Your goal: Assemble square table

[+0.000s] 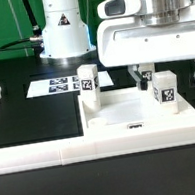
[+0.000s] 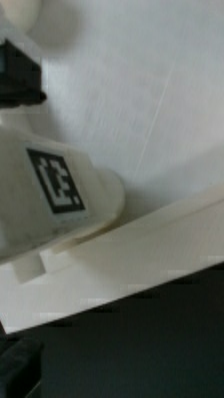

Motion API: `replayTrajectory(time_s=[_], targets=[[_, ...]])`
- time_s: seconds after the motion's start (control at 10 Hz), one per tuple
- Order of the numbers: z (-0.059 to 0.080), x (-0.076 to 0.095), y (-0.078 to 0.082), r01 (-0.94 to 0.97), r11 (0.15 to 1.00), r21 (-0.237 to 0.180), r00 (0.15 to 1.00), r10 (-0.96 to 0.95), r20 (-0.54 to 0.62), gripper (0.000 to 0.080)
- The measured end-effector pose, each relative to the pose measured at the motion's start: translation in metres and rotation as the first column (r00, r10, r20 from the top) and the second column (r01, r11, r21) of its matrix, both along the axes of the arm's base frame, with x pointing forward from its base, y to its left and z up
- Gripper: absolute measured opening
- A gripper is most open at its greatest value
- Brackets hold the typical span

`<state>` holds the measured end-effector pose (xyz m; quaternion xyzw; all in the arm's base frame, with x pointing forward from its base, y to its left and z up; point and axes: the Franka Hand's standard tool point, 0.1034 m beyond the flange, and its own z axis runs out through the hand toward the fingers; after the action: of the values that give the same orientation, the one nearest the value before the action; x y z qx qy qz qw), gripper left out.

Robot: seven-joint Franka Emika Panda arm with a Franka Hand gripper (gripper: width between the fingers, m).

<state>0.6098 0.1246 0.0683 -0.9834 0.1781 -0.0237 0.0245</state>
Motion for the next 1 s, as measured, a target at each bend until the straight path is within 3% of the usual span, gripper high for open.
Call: replayTrajectory(time_s=[0.4, 0.7, 0.8, 0.9, 1.0], targets=[[0.0000, 0.0010, -0.0056, -0.249, 0.968, -0.024, 0.969, 0.249, 0.007, 0.0648], [-0.0006, 0.0016, -0.0106, -0.296, 0.955, -0.027, 0.955, 0.296, 0.007, 0.0636], [-0.0006, 0.0016, -0.0106, -0.281, 0.959, -0.026, 0.960, 0.281, 0.007, 0.0433], [-0.0006, 0.0016, -0.0106, -0.269, 0.963, -0.025, 0.963, 0.269, 0.006, 0.0285], [-0.0007, 0.0016, -0.0108, -0.269, 0.963, -0.025, 0.963, 0.269, 0.006, 0.0285]])
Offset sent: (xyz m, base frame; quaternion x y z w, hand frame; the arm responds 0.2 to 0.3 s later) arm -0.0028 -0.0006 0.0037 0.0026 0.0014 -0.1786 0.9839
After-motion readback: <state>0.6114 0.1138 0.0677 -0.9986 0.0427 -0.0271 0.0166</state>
